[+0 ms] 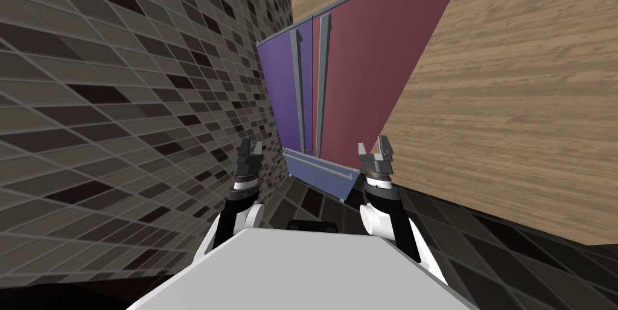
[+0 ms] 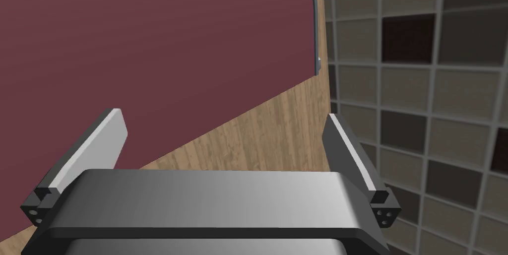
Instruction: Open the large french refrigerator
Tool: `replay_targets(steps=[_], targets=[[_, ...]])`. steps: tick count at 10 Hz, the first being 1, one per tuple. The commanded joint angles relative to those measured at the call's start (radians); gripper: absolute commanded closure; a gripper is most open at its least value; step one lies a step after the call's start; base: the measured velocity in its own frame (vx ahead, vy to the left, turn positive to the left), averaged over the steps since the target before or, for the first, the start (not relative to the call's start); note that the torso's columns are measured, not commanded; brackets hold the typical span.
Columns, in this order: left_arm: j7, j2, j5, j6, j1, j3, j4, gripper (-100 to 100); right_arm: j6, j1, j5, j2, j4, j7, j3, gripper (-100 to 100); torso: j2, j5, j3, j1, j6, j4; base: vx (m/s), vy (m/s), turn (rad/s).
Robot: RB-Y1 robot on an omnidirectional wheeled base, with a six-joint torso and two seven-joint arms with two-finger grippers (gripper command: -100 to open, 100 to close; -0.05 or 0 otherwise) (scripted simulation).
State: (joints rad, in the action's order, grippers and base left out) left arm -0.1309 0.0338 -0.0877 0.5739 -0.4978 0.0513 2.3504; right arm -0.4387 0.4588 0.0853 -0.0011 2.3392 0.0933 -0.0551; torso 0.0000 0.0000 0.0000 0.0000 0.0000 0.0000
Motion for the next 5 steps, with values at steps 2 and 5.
replay_targets(steps=[2, 5], targets=[[0.000, 0.000, 0.000, 0.000, 0.000, 0.000, 0.000, 0, 0.000, 0.000, 0.000, 0.000, 0.000, 0.000, 0.000, 0, 0.104, 0.000, -0.209, 0.000, 0.000, 0.105, 0.000, 0.000, 0.000], [0.000, 0.000, 0.000, 0.000, 0.000, 0.000, 0.000, 0, 0.000, 0.000, 0.000, 0.000, 0.000, 0.000, 0.000, 0, 0.322, 0.000, -0.644, 0.000, 0.000, 0.322, 0.000, 0.000, 0.000]])
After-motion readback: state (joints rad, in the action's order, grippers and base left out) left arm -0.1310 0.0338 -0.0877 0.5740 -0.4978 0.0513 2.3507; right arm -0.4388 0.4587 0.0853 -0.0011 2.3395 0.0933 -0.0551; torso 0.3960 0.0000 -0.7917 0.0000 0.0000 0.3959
